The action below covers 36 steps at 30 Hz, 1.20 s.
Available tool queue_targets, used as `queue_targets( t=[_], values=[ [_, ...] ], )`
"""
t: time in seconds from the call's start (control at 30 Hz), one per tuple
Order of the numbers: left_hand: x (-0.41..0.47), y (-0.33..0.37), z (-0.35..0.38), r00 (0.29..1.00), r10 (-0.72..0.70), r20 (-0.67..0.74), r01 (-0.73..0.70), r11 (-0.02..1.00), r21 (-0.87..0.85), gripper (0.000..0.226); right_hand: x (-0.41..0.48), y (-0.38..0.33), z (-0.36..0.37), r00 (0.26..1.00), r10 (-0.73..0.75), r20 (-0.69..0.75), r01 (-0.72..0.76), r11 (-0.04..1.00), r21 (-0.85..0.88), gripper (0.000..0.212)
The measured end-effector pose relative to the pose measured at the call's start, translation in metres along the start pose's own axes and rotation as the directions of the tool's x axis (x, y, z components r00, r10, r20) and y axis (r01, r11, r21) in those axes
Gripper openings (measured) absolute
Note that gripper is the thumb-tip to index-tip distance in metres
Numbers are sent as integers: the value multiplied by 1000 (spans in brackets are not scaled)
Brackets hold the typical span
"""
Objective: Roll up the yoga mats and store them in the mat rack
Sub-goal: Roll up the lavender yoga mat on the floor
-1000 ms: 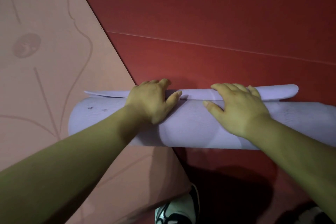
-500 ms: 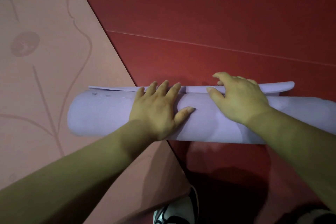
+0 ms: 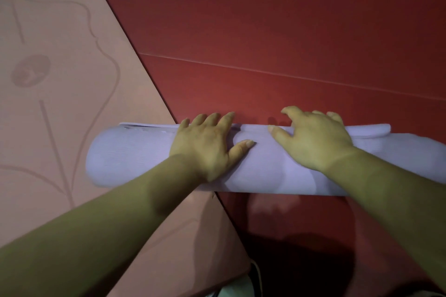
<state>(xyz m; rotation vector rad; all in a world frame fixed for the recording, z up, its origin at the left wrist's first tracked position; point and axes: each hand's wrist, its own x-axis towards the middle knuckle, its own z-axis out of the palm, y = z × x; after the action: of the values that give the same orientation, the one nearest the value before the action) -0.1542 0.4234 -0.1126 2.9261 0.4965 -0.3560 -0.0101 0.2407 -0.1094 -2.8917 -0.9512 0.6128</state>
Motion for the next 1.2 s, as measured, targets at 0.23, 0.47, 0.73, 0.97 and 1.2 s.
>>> queue_targets(
  t=[0.23,0.47,0.73,0.97,1.2],
  values=[
    [-12,2,4,1000,17,-14,-17,1000,22,95,-20,4,7,997,-45,-67,53,992,114,66],
    [-35,3,19,970,48,-237,-44,999,20,73,-26,6,-18,941,-152,302,137,988,70,89],
    [-55,7,27,949,48,-313,-48,999,9,72,-25,-17,-12,838,-336,429,367,930,10,140],
    [-69,8,27,964,32,-264,-39,999,-22,71,-39,-20,-8,878,-364,311,391,920,-28,131],
    [-73,10,-36,888,-403,-223,312,882,-353,93,-67,6,-53,988,-143,64,132,981,144,134]
  ],
)
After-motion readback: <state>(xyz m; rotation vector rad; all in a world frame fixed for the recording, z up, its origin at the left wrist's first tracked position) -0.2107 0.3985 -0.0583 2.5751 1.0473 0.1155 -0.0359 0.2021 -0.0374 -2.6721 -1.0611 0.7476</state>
